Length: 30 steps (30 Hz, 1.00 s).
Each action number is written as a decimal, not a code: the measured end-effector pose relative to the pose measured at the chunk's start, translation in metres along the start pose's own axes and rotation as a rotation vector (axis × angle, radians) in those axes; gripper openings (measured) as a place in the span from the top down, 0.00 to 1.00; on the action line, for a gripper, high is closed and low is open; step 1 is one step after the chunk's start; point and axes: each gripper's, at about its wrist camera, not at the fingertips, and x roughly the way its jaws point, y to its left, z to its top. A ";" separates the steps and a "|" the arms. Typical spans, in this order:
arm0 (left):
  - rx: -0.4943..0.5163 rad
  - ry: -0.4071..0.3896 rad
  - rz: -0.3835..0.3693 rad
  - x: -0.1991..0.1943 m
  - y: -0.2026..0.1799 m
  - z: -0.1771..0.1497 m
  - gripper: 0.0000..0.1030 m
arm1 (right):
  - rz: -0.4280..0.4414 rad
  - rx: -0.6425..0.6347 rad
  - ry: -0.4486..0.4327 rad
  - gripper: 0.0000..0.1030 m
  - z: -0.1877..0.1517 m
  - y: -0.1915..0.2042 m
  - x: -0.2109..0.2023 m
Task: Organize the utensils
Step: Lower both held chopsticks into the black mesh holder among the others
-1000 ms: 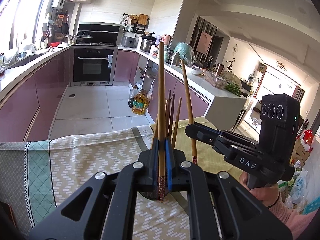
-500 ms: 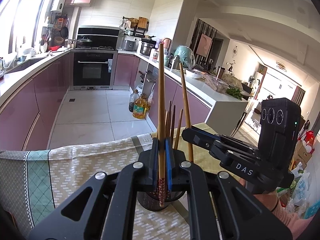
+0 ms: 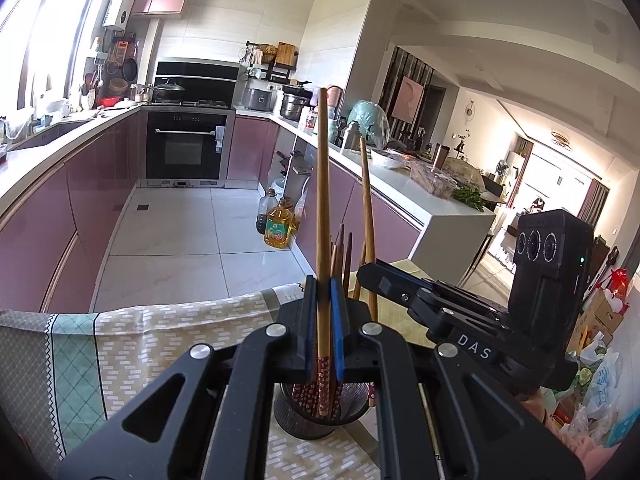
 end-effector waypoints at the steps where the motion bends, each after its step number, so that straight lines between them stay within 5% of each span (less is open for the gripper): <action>1: 0.002 0.001 0.003 0.001 0.000 0.000 0.93 | -0.004 -0.001 -0.002 0.94 0.000 0.000 0.001; 30: 0.032 0.064 0.045 0.027 0.005 -0.013 0.93 | -0.083 -0.031 0.023 0.94 -0.017 0.004 0.021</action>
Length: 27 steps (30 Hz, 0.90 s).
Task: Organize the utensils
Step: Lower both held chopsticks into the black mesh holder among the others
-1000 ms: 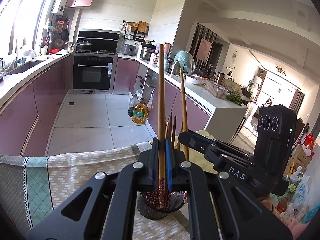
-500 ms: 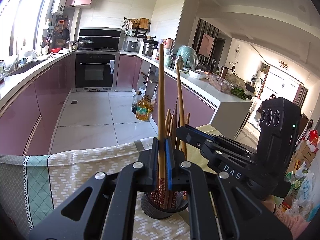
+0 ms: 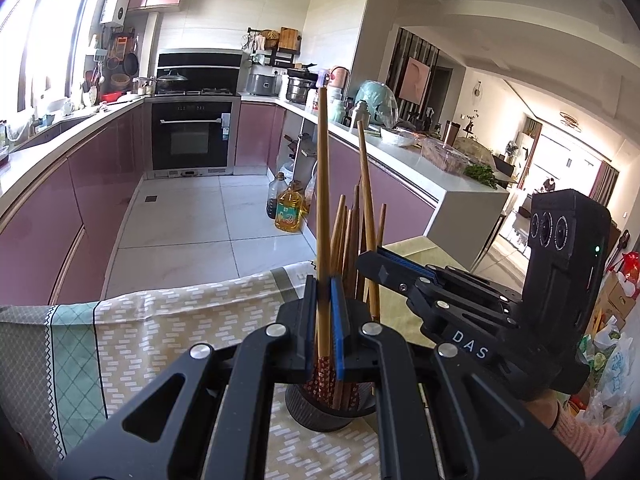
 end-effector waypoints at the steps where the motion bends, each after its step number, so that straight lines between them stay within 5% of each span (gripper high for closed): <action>1: 0.000 0.000 0.001 0.000 0.000 0.000 0.93 | 0.000 0.001 0.000 0.94 0.000 -0.001 -0.001; 27: -0.010 0.032 0.000 0.013 0.004 -0.017 0.93 | -0.009 -0.004 0.031 0.94 -0.015 -0.002 -0.003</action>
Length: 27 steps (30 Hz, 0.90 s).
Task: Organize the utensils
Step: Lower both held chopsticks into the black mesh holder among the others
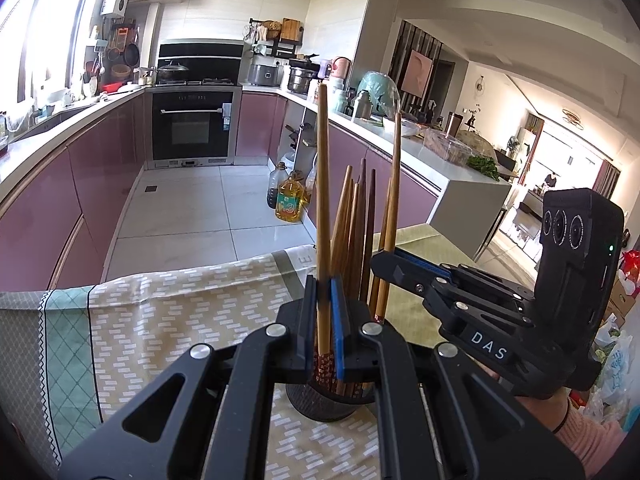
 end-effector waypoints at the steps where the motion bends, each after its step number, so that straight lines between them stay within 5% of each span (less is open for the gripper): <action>1: 0.001 0.002 -0.001 0.001 0.000 -0.001 0.93 | 0.000 0.001 0.002 0.94 -0.001 0.000 0.000; 27: 0.017 0.050 0.025 0.015 -0.003 -0.012 0.93 | 0.010 0.018 0.053 0.94 -0.015 -0.006 0.004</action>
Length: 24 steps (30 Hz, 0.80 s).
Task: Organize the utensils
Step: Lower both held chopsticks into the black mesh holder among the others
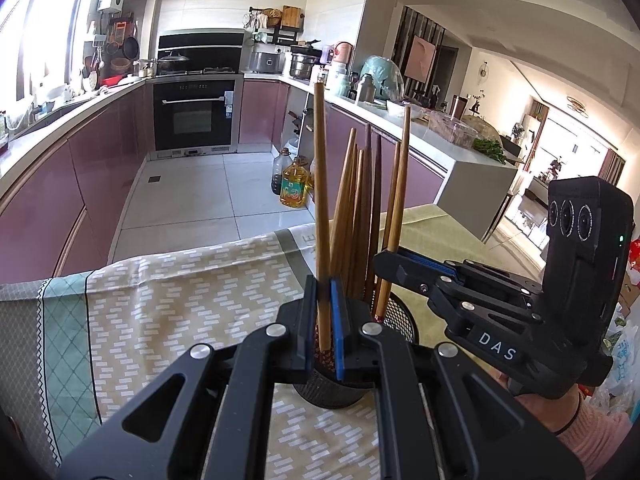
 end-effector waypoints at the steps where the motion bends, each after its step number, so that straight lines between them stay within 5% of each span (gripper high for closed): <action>1: 0.003 -0.001 0.003 0.001 0.000 0.000 0.93 | 0.000 0.000 0.003 0.94 0.000 0.000 0.001; 24: 0.003 0.016 0.004 0.015 0.000 -0.002 0.93 | 0.008 0.009 0.042 0.93 -0.008 -0.003 0.005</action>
